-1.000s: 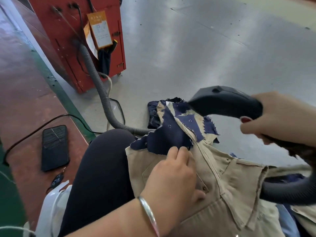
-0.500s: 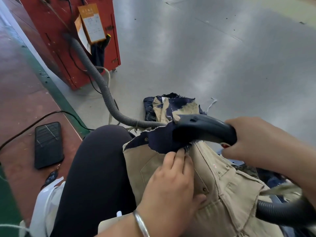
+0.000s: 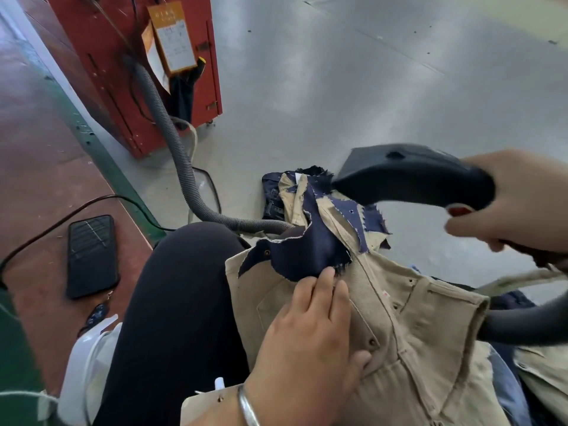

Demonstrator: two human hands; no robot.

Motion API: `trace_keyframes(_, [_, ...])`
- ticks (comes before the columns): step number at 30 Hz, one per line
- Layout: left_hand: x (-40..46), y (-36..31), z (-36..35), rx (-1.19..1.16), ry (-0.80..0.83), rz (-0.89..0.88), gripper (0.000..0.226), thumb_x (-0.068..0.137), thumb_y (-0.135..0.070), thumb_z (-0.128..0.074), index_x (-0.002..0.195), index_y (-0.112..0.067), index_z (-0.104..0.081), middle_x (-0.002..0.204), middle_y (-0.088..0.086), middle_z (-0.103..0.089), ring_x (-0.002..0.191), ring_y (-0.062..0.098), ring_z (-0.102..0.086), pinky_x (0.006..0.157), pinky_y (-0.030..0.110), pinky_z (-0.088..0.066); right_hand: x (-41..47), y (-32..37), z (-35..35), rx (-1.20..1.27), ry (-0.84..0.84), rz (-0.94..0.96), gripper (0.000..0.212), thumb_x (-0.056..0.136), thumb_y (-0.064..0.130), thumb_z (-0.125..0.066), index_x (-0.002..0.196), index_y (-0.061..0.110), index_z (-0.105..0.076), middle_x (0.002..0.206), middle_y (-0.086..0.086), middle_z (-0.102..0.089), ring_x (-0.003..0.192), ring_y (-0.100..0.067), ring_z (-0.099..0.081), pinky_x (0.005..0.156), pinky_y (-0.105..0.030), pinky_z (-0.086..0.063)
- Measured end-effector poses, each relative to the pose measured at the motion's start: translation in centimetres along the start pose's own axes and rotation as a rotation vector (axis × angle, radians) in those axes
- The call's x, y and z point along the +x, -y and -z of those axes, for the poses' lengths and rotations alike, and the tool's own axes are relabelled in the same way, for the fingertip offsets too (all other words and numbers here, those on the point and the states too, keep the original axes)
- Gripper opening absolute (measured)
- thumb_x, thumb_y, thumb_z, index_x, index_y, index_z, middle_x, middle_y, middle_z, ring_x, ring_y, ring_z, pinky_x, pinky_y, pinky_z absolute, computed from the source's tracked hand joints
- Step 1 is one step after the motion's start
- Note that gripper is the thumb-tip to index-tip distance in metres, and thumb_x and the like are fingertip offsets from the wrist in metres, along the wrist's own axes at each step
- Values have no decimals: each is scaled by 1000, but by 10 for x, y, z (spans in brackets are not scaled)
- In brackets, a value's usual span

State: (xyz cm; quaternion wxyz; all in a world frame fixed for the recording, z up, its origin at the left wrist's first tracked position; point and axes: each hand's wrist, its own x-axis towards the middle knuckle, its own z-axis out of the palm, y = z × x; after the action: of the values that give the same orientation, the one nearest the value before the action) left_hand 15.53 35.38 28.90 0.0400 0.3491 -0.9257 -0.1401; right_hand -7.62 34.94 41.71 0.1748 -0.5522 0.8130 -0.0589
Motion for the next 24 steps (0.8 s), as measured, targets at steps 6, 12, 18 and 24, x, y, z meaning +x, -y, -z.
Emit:
trace_keyframes(6, [-3, 1, 1, -10, -6, 18, 83, 52, -63, -76, 114, -9, -68, 120, 5, -64, 103, 19, -64, 68, 23, -57, -29, -3, -26, -219, 64, 27, 42, 43, 58, -49, 85, 57, -54, 59, 31, -60, 41, -1, -56, 44, -34, -51])
trace_keyframes(12, [-7, 7, 0, -6, -10, 35, 88, 55, -65, -74, 122, -9, -64, 124, 4, -63, 106, 19, -62, 75, 25, -57, -12, 20, -55, -305, 76, 44, 15, 67, 37, -69, 75, 35, -56, 54, 11, -57, 48, 0, -51, 42, -22, -30])
trace_keyframes(18, [-15, 20, 7, -36, 18, 97, 85, 59, -65, -71, 124, -11, -62, 128, 2, -59, 109, 18, -60, 79, 24, -55, 47, 47, -72, -150, 21, 152, 18, 69, 23, -69, 69, 27, -51, 58, 5, -55, 52, -17, -57, 51, -26, -42])
trace_keyframes(24, [-22, 17, 10, -105, 30, 103, 99, 51, -74, -69, 130, -15, -57, 130, -2, -56, 108, 14, -60, 75, 20, -55, 71, 50, -35, -20, 1, 169, 18, 68, 23, -72, 76, 25, -56, 45, -1, -62, 36, -14, -61, 39, -25, -44])
